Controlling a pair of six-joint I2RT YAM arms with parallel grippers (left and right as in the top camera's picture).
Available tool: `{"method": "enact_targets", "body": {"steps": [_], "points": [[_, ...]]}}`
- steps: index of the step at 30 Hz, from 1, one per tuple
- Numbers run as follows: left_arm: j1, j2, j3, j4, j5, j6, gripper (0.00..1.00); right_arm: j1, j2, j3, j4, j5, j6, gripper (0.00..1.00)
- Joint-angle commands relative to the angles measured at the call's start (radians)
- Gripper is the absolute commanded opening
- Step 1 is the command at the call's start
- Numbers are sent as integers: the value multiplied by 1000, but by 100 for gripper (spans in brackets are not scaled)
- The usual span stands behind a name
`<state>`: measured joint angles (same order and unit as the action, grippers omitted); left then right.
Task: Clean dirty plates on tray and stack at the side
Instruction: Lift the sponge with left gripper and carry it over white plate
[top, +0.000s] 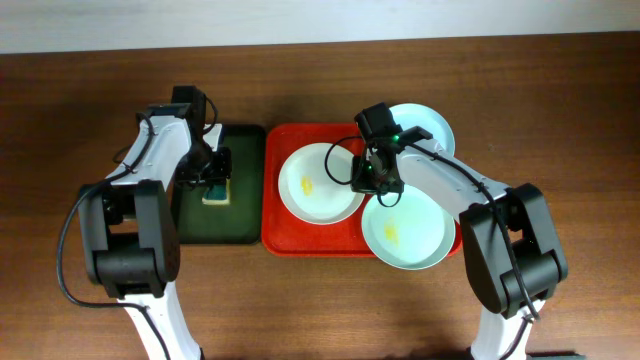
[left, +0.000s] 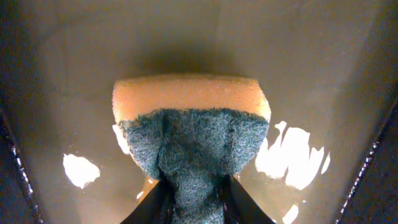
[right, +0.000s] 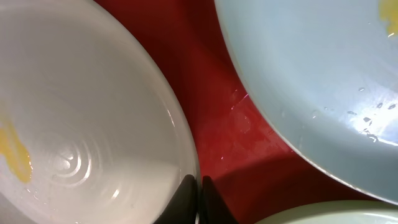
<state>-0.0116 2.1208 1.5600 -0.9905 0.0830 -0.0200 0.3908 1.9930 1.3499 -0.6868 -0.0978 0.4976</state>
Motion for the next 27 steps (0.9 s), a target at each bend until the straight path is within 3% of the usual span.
{"method": "enact_targets", "body": {"steps": [1,7,14,21,27], "points": [[2,-5,-35,6,26,5,17,10,11,-12,-5,6,5,5],[2,-5,-36,11,34,5,0,10,11,-12,-5,6,5,5],[2,-97,-29,11,26,13,0,10,11,-12,-7,5,5,5],[0,-397,-29,196,-27,13,0,19,11,-21,-19,1,5,4],[0,-376,-84,246,-27,13,0,64,11,-21,-19,5,5,4]]}}
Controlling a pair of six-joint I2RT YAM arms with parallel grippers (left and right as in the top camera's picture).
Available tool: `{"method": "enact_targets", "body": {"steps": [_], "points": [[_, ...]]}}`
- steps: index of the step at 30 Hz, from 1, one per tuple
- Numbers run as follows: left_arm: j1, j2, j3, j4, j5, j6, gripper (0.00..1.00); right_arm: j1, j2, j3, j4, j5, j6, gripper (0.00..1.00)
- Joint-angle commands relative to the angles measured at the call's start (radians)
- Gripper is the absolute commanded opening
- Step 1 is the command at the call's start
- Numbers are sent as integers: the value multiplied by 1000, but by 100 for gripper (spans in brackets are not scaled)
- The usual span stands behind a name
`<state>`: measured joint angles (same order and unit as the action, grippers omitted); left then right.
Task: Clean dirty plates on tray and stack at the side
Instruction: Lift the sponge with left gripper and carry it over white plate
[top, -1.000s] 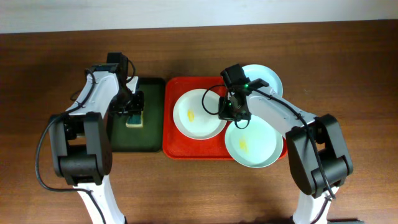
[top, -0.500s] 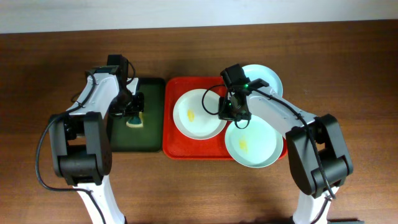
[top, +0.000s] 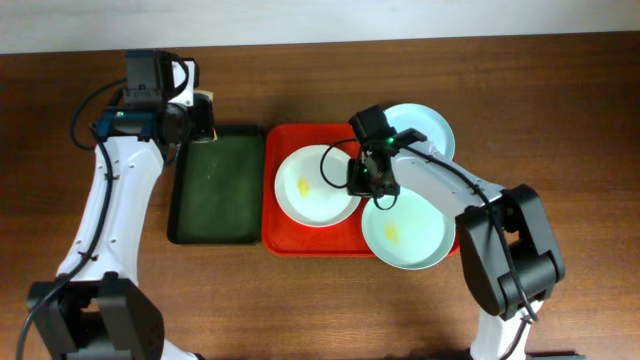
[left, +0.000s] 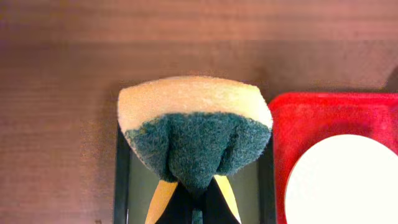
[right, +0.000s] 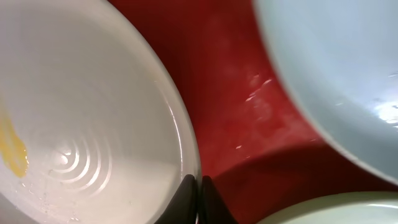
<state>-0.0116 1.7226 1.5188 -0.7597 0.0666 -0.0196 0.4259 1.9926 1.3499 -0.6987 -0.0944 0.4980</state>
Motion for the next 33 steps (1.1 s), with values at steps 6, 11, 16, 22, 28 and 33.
{"method": "enact_targets", "body": {"steps": [6,11,16,22,28,33], "points": [[0,39,-109,51,101,13,0,52,11,-21,-8,10,5,4],[-5,41,-151,42,103,13,0,52,11,-21,-8,69,5,7],[-40,41,-177,60,102,13,0,52,11,-21,32,72,5,46],[-67,43,-178,39,84,13,0,50,11,-21,76,77,5,4],[-67,45,-178,39,68,13,0,50,11,-21,40,72,5,4],[-67,45,-178,45,68,12,0,50,11,-21,36,69,5,4]]}}
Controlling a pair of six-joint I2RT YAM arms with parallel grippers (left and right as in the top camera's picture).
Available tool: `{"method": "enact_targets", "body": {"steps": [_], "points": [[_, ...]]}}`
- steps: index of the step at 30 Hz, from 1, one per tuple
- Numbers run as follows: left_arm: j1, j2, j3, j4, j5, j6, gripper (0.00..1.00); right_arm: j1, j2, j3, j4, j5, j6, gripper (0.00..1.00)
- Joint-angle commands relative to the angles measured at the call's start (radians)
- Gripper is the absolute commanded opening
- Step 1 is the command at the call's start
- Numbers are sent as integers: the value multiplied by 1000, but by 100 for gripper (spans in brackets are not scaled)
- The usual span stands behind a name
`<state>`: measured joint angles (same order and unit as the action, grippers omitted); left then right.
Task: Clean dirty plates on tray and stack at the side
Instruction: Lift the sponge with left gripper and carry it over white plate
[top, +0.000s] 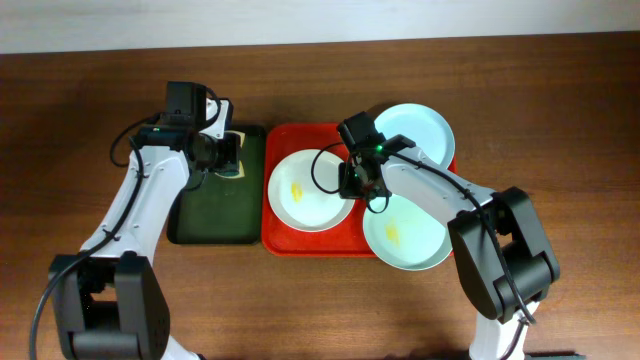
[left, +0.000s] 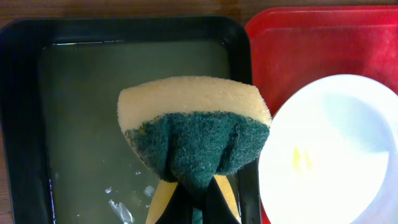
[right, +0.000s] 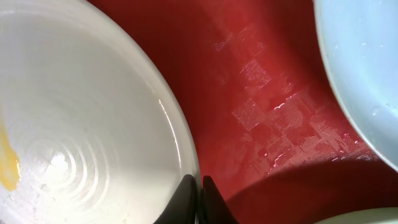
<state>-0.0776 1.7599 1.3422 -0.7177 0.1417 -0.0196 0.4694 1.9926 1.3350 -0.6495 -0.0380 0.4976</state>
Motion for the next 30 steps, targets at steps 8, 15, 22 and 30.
{"method": "enact_targets", "body": {"steps": [8,15,22,30], "points": [[-1,8,-1,3,-7,12,0,6,-42,42,-101,-14,5,4],[-1,8,-1,3,-6,12,0,6,-69,42,-122,-63,19,4],[-1,8,-1,5,29,11,0,8,-67,39,-128,-50,43,4],[-1,8,-1,6,47,11,0,8,-66,38,-126,-18,43,4]]}}
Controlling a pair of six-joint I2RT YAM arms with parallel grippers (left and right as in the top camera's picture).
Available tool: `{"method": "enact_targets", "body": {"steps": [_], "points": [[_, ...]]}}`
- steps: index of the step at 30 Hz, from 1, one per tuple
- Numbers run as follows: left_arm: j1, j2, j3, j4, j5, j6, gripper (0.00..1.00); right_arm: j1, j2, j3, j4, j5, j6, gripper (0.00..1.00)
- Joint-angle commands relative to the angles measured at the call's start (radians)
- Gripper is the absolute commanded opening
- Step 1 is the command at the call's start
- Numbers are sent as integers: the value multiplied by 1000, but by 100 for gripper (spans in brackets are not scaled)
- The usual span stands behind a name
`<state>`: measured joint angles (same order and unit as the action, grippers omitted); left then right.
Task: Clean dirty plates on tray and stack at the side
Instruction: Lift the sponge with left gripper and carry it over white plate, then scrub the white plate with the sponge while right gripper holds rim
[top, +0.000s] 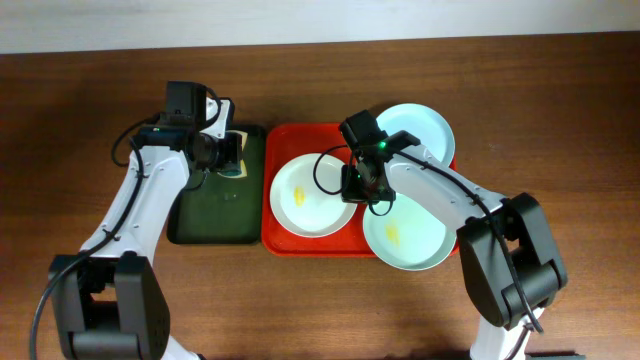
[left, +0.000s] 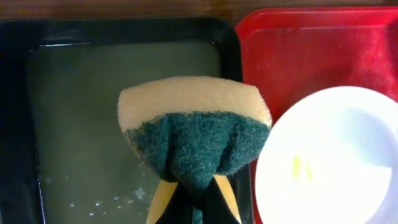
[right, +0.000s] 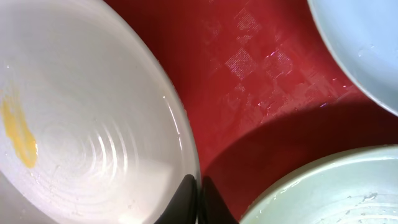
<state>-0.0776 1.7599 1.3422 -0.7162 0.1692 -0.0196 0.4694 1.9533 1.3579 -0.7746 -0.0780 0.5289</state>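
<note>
A white plate (top: 306, 196) with a yellow smear (right: 18, 130) lies at the left of the red tray (top: 282, 242). My right gripper (top: 358, 186) is shut on the plate's right rim (right: 189, 155), one finger inside and one outside. A pale green plate (top: 405, 232) with a yellow spot sits at the tray's front right, and a light blue plate (top: 420, 127) at its back right. My left gripper (top: 228, 155) is shut on a yellow and green sponge (left: 194, 127), held over the right side of the black basin (top: 212, 235).
The black basin (left: 15, 124) holds cloudy water and stands against the tray's left edge. Brown tabletop surrounds the tray and the basin. The two arms reach in from the front, left and right.
The white plate, gripped at its rim by my right gripper, has shifted a little toward the front of the tray. My left gripper with the sponge has barely moved.
First my left gripper held the sponge down in the basin water while my right gripper pinched the white plate's rim. Then the sponge was high over the table behind the basin. Then it hung over the basin's right side, where it stays; the plate has moved left and forward.
</note>
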Motion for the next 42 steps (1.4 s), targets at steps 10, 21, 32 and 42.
{"method": "enact_targets", "body": {"steps": [10,21,32,42], "points": [[-67,8,-1,8,74,-74,0,8,-26,15,-13,-76,11,4],[-249,62,117,-224,2,-122,0,8,-26,15,-18,-68,6,4],[-306,218,117,-193,-28,-145,0,8,-26,-11,14,-42,3,4],[-303,228,120,-148,-39,-145,0,8,-26,-116,159,-42,-24,4]]}}
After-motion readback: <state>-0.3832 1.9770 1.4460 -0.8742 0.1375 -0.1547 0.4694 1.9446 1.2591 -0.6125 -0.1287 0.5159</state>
